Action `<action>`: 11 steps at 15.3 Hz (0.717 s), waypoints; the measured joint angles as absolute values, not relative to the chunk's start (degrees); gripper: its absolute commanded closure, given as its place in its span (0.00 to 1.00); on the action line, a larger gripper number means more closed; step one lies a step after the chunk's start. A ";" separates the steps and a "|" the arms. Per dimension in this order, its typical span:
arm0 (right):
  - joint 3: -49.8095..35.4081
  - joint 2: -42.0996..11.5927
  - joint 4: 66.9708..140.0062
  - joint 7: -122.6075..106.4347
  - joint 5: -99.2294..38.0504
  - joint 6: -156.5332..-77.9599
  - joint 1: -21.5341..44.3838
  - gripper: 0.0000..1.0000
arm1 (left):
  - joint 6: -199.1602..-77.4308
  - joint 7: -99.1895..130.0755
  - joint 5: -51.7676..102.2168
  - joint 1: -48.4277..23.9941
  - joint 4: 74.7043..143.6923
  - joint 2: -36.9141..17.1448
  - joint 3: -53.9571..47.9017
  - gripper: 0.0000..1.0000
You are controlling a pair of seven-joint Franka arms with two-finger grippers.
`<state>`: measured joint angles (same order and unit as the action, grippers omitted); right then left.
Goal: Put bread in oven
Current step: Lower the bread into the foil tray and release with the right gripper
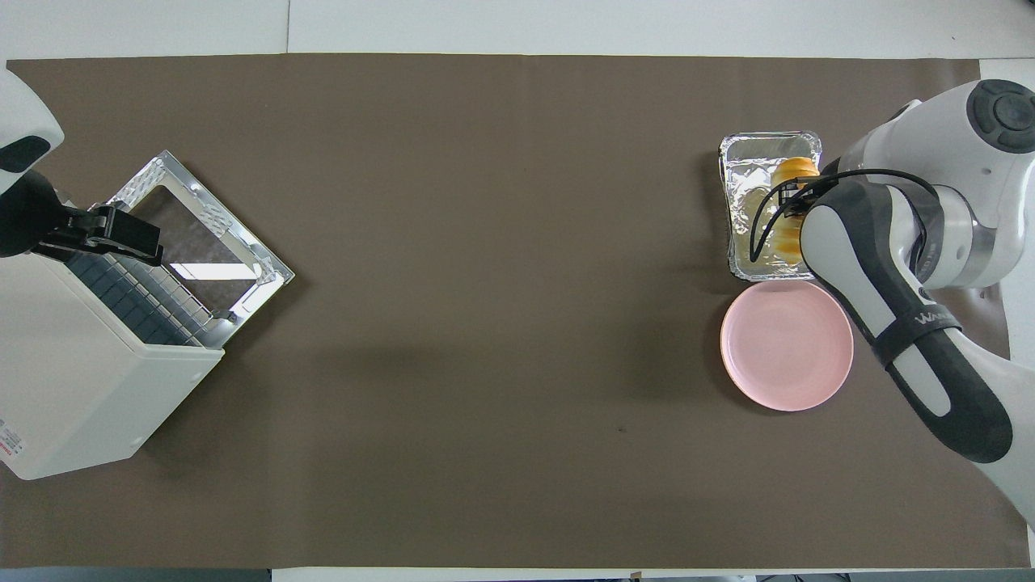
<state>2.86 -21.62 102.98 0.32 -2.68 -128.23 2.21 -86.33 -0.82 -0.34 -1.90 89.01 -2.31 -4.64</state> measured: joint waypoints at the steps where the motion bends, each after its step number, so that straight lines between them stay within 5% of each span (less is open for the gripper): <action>1: 2.86 -22.02 103.05 0.32 -2.78 -128.67 2.22 0.33 | -86.33 -0.82 -0.34 -1.89 89.01 -2.31 -4.64 0.00; 4: 2.86 -22.37 103.12 0.31 -3.43 -128.70 2.30 0.00 | -86.33 -0.82 -0.34 -1.89 89.01 -2.31 -4.64 0.00; 11: 2.80 -21.34 99.10 0.14 -5.35 -123.65 3.14 0.00 | -86.33 -0.82 -0.34 -1.89 89.01 -2.31 -4.64 0.00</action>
